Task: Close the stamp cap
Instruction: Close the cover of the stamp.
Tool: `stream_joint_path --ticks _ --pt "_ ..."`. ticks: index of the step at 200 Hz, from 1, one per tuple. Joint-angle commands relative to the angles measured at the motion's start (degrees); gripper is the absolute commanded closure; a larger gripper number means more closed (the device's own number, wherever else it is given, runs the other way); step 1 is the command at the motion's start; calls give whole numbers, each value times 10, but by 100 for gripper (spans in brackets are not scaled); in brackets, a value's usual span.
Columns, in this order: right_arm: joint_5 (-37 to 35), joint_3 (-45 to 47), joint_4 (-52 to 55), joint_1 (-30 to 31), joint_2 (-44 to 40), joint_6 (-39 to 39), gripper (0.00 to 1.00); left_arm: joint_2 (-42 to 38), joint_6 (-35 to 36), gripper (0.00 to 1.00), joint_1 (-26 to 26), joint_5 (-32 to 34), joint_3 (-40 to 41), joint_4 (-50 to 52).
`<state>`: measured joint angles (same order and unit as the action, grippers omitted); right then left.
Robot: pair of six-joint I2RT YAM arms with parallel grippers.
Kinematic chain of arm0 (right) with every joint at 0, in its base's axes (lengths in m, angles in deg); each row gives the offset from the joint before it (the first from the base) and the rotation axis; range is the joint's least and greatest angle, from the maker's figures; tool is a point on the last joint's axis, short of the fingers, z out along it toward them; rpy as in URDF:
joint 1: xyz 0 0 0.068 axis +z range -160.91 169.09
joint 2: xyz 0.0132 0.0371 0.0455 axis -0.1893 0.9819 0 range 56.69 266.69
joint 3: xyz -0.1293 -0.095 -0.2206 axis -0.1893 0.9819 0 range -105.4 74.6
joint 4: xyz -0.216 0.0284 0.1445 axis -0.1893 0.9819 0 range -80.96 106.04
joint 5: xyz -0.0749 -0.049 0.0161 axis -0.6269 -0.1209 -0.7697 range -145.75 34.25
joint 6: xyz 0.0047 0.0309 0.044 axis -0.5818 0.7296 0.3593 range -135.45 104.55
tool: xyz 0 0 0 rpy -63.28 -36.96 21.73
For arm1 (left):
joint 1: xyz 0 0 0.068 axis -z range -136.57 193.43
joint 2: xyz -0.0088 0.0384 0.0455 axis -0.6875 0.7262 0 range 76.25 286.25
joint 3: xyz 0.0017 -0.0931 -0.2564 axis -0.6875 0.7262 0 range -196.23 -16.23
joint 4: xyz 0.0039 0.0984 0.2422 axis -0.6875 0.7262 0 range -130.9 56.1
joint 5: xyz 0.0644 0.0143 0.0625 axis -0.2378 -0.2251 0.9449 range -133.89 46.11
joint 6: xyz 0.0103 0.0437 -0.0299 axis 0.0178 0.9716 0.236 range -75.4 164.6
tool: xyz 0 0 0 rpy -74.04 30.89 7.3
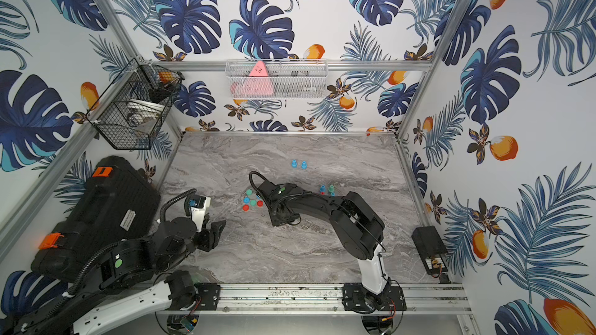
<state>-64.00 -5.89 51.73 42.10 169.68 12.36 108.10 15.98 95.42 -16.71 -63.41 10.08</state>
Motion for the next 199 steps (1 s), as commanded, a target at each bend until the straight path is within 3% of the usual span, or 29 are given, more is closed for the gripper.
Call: stream_joint_path --ticks 1,116,199 --pt "3 3 -8 -4 15 1 80 1 -3 36 0 3 2 -11" --pt "21 -12 -2 -111 -11 -40 80 0 -2 36 0 3 2 -12" --pt "35 -61 6 -180 23 -70 81 -4 0 36 0 3 2 -13"
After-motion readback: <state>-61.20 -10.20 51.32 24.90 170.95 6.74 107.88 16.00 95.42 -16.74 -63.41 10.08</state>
